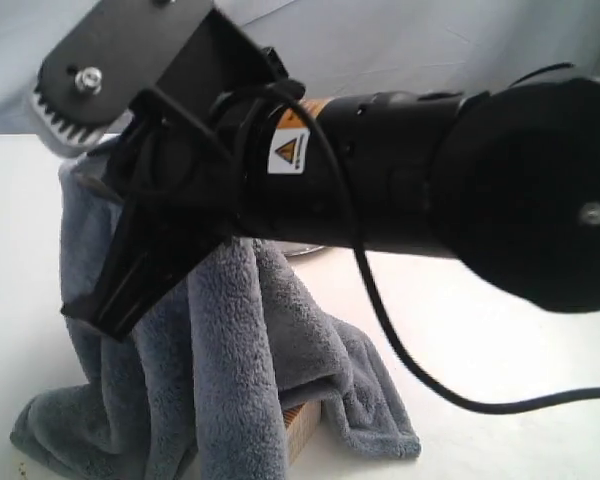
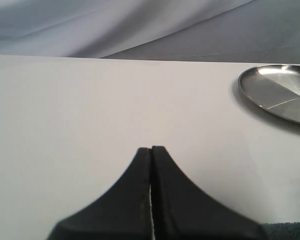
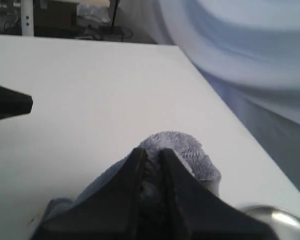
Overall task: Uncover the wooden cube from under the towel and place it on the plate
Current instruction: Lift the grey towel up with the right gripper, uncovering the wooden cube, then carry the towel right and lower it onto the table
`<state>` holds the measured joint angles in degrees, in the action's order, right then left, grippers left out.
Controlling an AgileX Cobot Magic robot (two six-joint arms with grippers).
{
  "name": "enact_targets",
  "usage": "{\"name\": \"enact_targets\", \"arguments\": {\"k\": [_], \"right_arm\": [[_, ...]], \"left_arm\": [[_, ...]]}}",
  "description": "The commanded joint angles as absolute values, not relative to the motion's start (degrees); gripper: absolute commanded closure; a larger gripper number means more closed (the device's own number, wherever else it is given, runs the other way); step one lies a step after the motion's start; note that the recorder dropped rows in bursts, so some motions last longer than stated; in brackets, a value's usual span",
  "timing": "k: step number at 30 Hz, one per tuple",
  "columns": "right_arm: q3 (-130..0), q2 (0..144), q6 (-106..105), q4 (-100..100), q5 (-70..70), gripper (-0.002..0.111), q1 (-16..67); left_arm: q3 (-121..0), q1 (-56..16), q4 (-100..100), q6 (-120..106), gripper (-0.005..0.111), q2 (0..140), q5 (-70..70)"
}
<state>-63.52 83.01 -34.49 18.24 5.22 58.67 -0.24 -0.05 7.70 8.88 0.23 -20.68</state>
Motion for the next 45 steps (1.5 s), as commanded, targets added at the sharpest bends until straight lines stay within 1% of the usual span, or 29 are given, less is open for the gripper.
{"name": "enact_targets", "arguments": {"k": [1, 12, 18, 21, 28, 33, 37, 40, 45], "right_arm": [[-63.45, 79.62, -34.65, 18.34, -0.91, 0.108, 58.75], [-63.45, 73.2, -37.84, 17.99, -8.81, 0.108, 58.65], [-63.45, 67.5, -37.98, 18.86, -8.29, 0.108, 55.06], [-63.45, 64.04, -37.98, 18.86, -5.12, 0.108, 52.42], [-63.45, 56.93, -37.98, 16.79, 8.21, 0.108, 45.3], [-63.45, 52.54, -37.87, 15.0, 13.58, 0.108, 39.62], [-63.45, 50.82, -37.52, 14.91, 19.21, 0.108, 34.82], [-62.2, 51.03, -37.07, 14.11, 25.99, 0.108, 31.07], [-54.69, 52.78, -37.07, 10.68, 22.67, 0.108, 28.45]], "left_arm": [[0.0, -0.25, 7.85, 8.83, 0.107, 0.0, -19.94], [0.0, -0.25, 7.85, 8.83, 0.107, 0.0, -19.94], [0.0, -0.25, 7.85, 8.83, 0.107, 0.0, -19.94], [0.0, -0.25, 7.85, 8.83, 0.107, 0.0, -19.94], [0.0, -0.25, 7.85, 8.83, 0.107, 0.0, -19.94], [0.0, -0.25, 7.85, 8.83, 0.107, 0.0, -19.94], [0.0, -0.25, 7.85, 8.83, 0.107, 0.0, -19.94], [0.0, -0.25, 7.85, 8.83, 0.107, 0.0, -19.94], [0.0, -0.25, 7.85, 8.83, 0.107, 0.0, -19.94]]}}
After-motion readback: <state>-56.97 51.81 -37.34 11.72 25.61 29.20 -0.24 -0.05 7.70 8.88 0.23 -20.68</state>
